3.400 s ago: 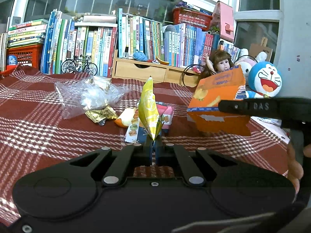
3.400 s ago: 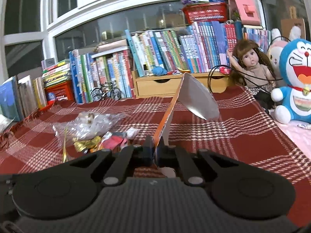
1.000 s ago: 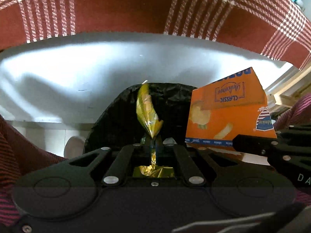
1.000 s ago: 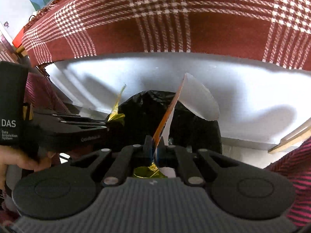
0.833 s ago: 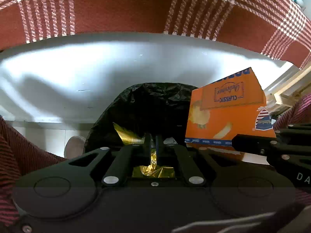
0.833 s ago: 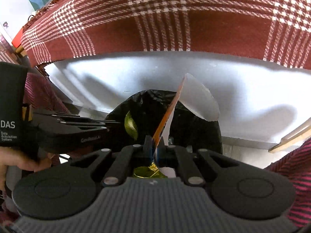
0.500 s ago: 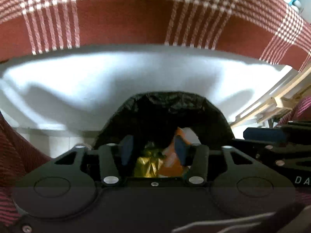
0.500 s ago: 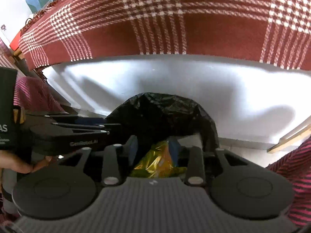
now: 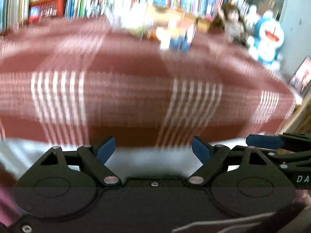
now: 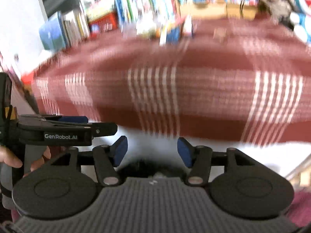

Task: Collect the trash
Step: 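Grasp the clear plastic bag with the left tool while the right tool grasps crumpled brown paper, then carry both items down into the black bin and open both tools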

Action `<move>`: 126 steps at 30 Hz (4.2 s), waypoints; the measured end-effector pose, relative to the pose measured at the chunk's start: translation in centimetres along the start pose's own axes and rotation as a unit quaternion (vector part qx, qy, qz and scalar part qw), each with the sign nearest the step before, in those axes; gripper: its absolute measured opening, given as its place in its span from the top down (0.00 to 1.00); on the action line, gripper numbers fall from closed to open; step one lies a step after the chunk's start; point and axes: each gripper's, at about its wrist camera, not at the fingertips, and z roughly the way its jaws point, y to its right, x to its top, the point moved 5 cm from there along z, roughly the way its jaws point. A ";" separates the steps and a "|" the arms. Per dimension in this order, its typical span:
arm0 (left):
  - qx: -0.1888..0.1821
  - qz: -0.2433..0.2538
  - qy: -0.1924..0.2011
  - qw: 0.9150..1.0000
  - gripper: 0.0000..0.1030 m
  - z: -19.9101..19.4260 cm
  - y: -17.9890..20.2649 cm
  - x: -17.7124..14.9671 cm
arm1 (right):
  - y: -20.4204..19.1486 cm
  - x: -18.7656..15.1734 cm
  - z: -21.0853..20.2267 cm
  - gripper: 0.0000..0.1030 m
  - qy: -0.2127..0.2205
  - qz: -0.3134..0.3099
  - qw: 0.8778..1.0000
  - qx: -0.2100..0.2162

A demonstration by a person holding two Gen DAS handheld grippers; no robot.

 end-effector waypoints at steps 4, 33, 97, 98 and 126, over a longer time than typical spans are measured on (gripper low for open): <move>0.010 0.008 0.052 0.999 0.14 -0.3 -0.3 5.0 | 1.4 4.5 -0.7 0.27 0.058 -0.009 0.998 -0.027; -0.002 -0.200 0.114 0.973 0.36 18.7 -9.4 21.8 | 12.7 16.2 10.8 0.26 0.071 0.029 0.991 -0.109; -0.043 0.062 0.142 0.987 0.60 5.7 2.3 11.3 | 2.4 14.9 6.8 0.60 0.115 0.013 0.990 0.083; -0.040 0.065 0.143 0.987 0.60 5.7 2.4 11.1 | 2.3 14.9 6.9 0.62 0.113 0.014 0.990 0.084; -0.019 -0.040 0.177 0.983 0.61 -7.3 -1.6 3.5 | 3.4 7.6 0.4 0.83 0.088 0.023 0.995 0.037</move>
